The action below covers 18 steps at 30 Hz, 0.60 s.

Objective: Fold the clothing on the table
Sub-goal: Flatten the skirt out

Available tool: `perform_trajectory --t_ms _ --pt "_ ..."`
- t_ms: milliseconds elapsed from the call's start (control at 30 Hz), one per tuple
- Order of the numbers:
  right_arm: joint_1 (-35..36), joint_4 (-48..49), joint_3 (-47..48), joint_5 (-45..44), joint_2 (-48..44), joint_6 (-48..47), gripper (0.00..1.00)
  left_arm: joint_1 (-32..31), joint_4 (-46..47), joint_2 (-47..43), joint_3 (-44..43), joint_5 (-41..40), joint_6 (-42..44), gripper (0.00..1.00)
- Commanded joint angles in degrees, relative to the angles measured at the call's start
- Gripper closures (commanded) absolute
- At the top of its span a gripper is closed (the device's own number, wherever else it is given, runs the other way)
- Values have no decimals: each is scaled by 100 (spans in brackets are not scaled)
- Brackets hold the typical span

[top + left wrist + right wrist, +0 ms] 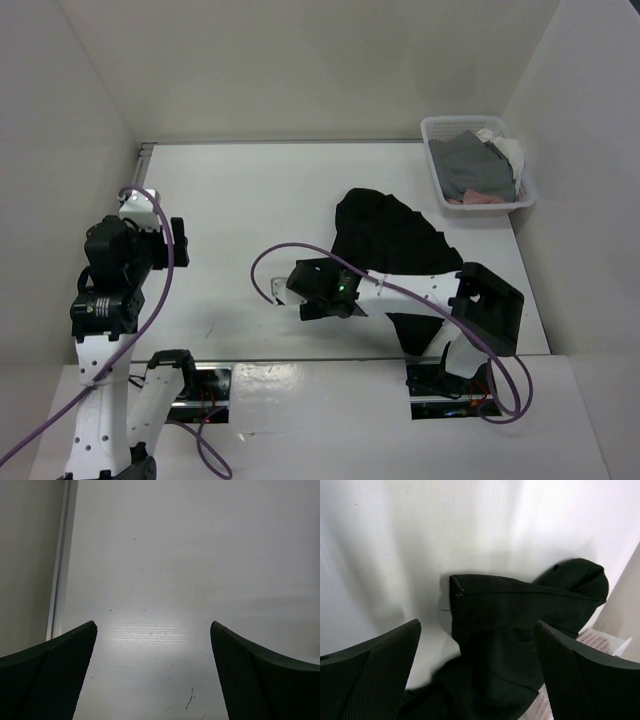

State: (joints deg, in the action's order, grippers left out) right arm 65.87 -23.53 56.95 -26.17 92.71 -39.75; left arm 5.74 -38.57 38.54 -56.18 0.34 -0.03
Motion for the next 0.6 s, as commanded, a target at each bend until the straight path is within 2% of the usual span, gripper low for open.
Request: perform_trajectory --t_ms 0,567 --pt "58 155 -79 147 -25 178 2 -11 174 -5 28 107 65 0" --pt "58 911 -298 139 573 178 2 -11 174 -58 28 -51 65 0"
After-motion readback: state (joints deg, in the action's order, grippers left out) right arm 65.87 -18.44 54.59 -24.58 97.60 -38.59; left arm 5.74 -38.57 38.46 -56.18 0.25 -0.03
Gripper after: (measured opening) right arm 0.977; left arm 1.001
